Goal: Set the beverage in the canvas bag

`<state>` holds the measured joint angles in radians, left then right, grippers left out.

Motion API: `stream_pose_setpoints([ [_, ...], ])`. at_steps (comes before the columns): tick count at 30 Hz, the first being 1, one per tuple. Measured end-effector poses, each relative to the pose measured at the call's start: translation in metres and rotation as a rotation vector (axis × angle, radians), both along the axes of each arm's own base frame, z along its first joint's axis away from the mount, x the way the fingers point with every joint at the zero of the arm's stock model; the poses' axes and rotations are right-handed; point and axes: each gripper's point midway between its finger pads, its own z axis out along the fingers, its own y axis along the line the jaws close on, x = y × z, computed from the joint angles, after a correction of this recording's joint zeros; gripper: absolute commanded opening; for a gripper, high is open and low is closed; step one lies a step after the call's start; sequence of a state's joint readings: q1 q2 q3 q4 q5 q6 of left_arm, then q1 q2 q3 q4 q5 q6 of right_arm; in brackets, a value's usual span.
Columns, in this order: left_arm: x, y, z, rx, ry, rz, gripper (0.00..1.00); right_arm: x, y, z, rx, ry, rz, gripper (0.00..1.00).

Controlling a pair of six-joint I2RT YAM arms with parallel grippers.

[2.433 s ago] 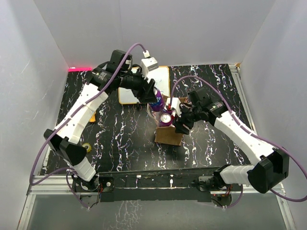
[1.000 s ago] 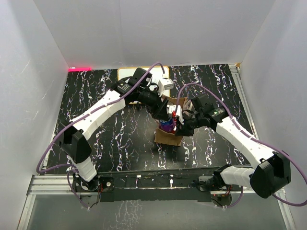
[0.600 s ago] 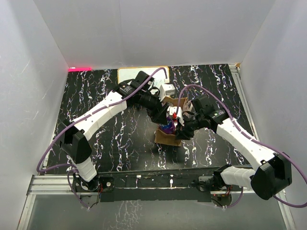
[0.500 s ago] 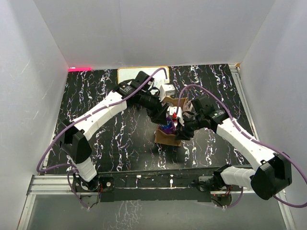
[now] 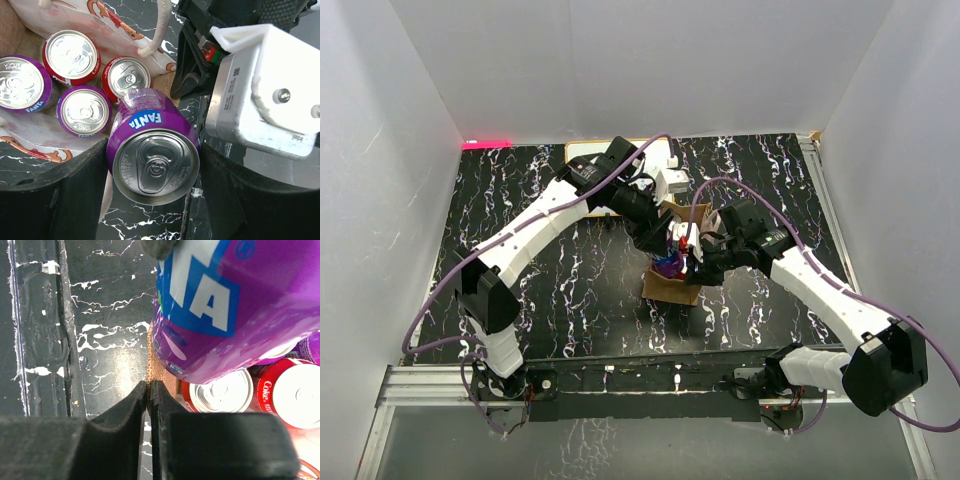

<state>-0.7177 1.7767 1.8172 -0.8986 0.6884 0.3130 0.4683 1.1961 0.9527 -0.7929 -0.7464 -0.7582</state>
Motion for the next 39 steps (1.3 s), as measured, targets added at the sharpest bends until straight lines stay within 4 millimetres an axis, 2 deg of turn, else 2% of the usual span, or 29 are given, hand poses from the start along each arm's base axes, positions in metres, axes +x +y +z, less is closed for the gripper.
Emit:
stream_pose_setpoints([
  [18,0.011,0.002,-0.014,0.107,0.013,-0.055,0.0,-0.001,0.002,0.006,0.003,0.032,0.019,0.08],
  [39,-0.001,0.0,-0.02,0.111,0.091,-0.193,0.0,0.0,0.001,0.007,0.004,0.057,-0.017,0.08],
])
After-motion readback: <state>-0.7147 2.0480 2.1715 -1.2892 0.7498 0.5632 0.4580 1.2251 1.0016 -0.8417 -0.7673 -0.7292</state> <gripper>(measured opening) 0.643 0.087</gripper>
